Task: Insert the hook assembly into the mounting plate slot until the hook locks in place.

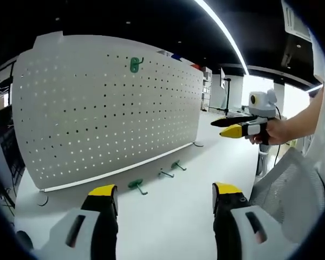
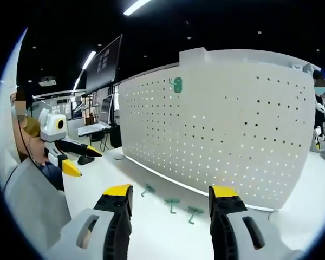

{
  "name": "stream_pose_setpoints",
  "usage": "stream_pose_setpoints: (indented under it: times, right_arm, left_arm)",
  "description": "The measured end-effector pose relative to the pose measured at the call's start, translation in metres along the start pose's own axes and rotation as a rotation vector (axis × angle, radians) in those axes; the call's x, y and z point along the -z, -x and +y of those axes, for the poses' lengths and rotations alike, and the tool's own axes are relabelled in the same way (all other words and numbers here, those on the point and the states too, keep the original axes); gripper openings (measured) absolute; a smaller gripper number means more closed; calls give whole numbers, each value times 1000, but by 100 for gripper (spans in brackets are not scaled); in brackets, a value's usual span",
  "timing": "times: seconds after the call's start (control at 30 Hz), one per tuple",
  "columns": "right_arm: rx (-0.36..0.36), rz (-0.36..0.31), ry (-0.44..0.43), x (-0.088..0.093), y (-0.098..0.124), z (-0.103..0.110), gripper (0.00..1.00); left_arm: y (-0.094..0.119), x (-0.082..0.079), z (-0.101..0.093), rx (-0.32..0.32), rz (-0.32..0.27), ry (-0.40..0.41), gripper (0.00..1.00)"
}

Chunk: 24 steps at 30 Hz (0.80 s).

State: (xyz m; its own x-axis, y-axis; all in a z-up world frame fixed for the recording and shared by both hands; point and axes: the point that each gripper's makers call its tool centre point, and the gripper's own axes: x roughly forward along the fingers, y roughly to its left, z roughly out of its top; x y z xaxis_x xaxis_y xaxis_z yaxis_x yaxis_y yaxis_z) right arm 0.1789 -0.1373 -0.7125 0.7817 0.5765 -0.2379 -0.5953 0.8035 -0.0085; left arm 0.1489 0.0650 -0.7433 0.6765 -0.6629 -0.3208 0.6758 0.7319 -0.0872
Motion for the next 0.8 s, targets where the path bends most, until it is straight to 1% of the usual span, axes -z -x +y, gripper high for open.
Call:
stream_pose_setpoints:
  times: [0.4, 0.53, 0.6, 0.7, 0.8]
  right_arm:
    - [-7, 70, -12, 21, 15, -3, 57]
    - [5, 86, -16, 28, 20, -5, 57]
    - [2, 105, -37, 34, 22, -6, 59]
    - [5, 124, -44, 40, 27, -6, 60]
    - [9, 126, -48, 43, 31, -8, 60]
  left_arm:
    - [3, 6, 2, -4, 16, 12, 74]
    - [4, 8, 3, -8, 23, 13, 74]
    - [6, 9, 4, -11, 30, 7, 74]
    - [8, 12, 3, -5, 39, 3, 74]
    - [10, 14, 5, -7, 44, 9, 75]
